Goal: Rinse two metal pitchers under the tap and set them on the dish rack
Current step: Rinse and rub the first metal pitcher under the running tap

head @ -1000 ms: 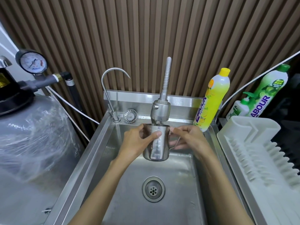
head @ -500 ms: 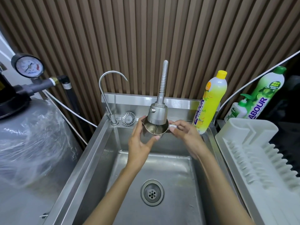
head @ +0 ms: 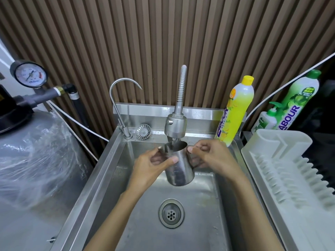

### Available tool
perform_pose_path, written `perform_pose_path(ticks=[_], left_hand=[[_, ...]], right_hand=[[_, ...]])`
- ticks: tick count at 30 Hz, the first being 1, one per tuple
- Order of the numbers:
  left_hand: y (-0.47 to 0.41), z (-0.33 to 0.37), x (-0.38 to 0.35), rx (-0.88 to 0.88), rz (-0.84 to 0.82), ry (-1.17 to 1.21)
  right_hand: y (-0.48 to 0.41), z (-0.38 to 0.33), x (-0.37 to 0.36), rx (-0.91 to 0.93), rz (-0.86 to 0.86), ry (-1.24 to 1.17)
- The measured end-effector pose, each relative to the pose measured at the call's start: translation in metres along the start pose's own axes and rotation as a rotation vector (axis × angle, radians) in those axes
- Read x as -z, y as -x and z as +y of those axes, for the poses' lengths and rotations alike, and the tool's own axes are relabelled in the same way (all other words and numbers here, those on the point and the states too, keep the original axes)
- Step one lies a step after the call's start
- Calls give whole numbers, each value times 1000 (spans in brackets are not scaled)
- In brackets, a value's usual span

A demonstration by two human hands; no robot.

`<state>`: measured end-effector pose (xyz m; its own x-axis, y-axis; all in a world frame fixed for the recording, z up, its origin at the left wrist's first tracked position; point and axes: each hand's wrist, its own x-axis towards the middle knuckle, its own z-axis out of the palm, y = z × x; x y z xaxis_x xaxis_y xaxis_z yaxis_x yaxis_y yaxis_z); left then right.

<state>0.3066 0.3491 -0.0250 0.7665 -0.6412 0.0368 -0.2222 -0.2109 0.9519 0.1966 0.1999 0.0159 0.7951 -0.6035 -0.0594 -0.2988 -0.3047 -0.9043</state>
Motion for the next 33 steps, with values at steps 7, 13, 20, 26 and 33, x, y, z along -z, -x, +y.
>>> perform_pose_path(ticks=[7, 13, 20, 26, 33], left_hand=[[-14, -1, -17, -44, -82, 245], [-13, 8, -18, -203, 109, 152], [-1, 23, 5, -324, 174, -152], [0, 18, 6, -1, 25, -268], [3, 7, -16, 116, -182, 289]], right_hand=[[1, -12, 8, 173, 177, 179], [-21, 15, -6, 73, -13, -396], [-13, 24, -30, -120, -213, -780], [-4, 7, -15, -220, -74, -395], [7, -16, 4, 12, 207, 296]])
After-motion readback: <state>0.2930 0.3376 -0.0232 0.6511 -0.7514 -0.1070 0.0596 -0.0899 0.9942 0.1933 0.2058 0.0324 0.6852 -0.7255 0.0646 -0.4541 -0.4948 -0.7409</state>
